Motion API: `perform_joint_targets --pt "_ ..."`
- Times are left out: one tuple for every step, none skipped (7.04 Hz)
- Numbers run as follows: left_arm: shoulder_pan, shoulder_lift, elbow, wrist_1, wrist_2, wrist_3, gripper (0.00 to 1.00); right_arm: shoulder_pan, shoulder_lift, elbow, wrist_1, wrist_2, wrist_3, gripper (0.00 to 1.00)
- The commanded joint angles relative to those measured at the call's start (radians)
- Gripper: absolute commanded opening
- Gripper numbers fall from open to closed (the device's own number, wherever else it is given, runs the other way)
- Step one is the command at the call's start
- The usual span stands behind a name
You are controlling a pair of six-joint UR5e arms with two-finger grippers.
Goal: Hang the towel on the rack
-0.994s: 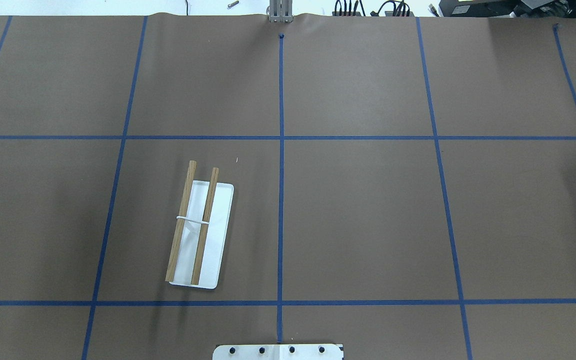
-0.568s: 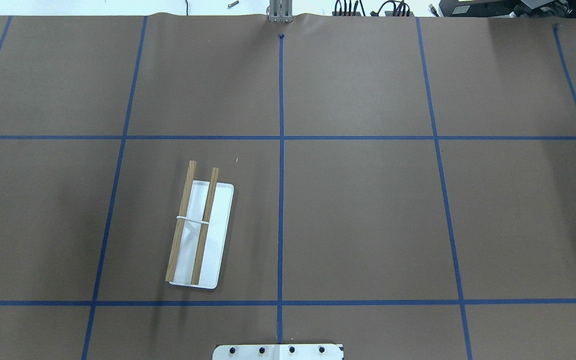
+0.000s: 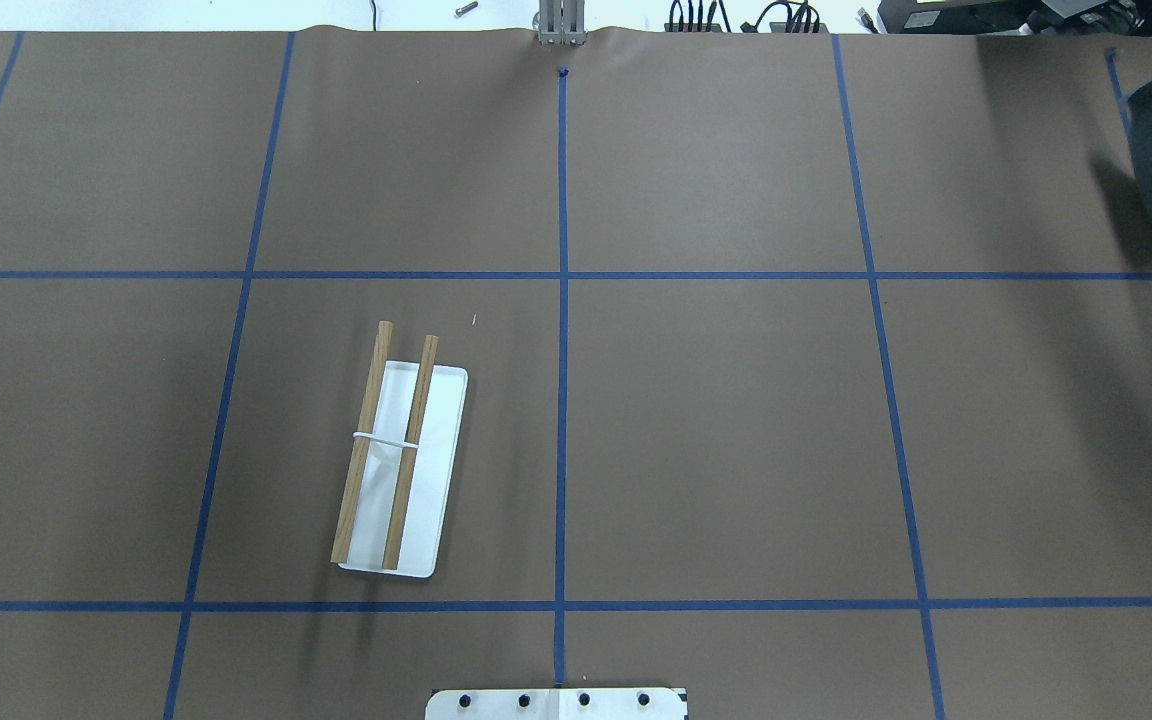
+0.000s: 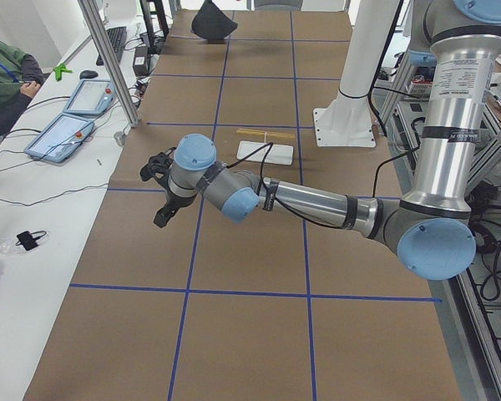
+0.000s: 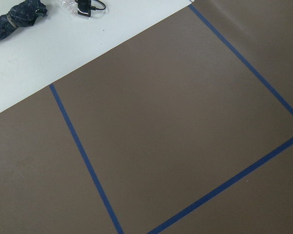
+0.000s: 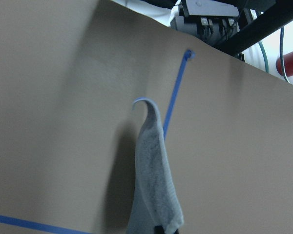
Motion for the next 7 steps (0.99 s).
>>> perform_joint_targets --pt "0.073 -0.091 -0.001 -0.012 0.000 -0.288 0.98 -0.034 0.059 0.128 -0.053 0.137 0.258 0.00" --pt "0.119 -0.144 0.005 -0.030 0.008 -0.452 0.98 -0.085 0.074 0.192 -0.053 0.153 0.381 0.00" --pt "0.148 -0.204 0.001 -0.050 0.008 -0.649 0.98 -0.138 0.100 0.252 -0.053 0.150 0.540 0.00" --pt "0.194 -0.261 0.001 -0.081 0.009 -0.869 0.98 -0.197 0.131 0.303 -0.053 0.141 0.694 0.00" --pt "0.255 -0.304 0.004 -0.133 0.041 -1.053 0.98 -0.241 0.174 0.329 -0.052 0.123 0.868 0.00" --pt "0.348 -0.336 -0.001 -0.230 0.160 -1.233 0.98 -0.299 0.220 0.343 -0.052 0.059 1.025 0.00" --pt "0.452 -0.358 -0.001 -0.307 0.271 -1.307 0.98 -0.347 0.255 0.341 -0.052 0.007 1.180 0.00"
